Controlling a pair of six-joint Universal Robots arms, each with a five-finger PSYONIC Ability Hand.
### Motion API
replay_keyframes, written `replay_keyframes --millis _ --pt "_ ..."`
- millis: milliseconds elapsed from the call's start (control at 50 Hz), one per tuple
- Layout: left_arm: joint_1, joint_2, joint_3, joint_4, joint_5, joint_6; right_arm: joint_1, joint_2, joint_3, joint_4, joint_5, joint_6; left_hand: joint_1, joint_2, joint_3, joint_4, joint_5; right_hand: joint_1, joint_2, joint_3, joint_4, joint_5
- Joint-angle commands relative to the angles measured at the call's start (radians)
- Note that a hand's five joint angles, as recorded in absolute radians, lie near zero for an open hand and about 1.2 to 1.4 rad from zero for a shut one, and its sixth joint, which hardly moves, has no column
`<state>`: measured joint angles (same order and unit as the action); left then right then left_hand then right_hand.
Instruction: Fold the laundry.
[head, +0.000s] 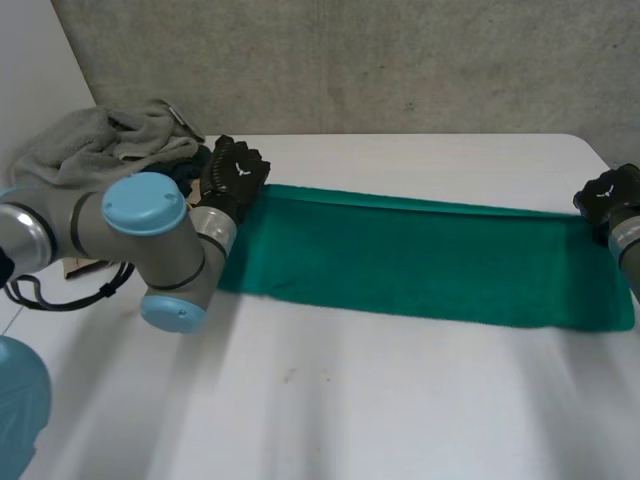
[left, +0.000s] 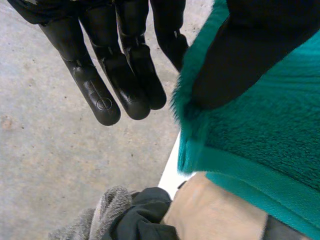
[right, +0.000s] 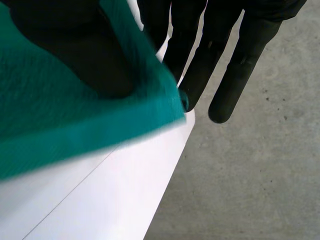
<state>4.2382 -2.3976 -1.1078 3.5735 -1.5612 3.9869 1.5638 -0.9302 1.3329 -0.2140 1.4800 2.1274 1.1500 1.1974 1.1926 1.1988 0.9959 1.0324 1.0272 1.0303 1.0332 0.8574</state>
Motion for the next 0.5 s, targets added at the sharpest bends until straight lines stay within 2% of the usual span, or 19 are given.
replay_keyframes --millis 20,120,220,300,380,500 --pt "-0.029 -0.035 0.006 0.109 -0.008 0.012 0.022 0.024 -0.014 -0.094 0.009 0.087 -0.975 -1.023 -1.018 -1.024 -0.996 -0.858 -0.853 -0.856 -0.859 -0.857" --pt "-0.063 0.017 -0.055 0.209 -0.013 0.008 0.022 -0.038 0.003 -0.082 0.022 0.196 -0.975 -1.023 -1.018 -1.024 -0.996 -0.858 -0.853 -0.856 -0.859 -0.857" --pt "-0.063 0.093 -0.130 0.226 -0.013 0.008 0.001 -0.130 0.080 0.016 0.009 0.256 -0.975 -1.023 -1.018 -1.024 -0.996 -0.858 -0.853 -0.856 -0.859 -0.857" --pt "-0.064 0.129 -0.193 0.219 -0.016 0.005 -0.051 -0.177 0.158 0.142 -0.049 0.266 -0.975 -1.023 -1.018 -1.024 -0.996 -0.858 -0.853 -0.856 -0.859 -0.857" --pt "-0.063 0.186 -0.254 0.212 -0.031 -0.014 -0.105 -0.199 0.247 0.234 -0.153 0.267 -0.975 -1.023 -1.018 -1.024 -0.996 -0.828 -0.822 -0.825 -0.828 -0.827" --pt "-0.060 0.224 -0.323 0.209 -0.046 -0.113 -0.149 -0.194 0.293 0.206 -0.175 0.266 -0.975 -1.023 -1.018 -1.024 -0.996 -0.777 -0.772 -0.775 -0.778 -0.777"
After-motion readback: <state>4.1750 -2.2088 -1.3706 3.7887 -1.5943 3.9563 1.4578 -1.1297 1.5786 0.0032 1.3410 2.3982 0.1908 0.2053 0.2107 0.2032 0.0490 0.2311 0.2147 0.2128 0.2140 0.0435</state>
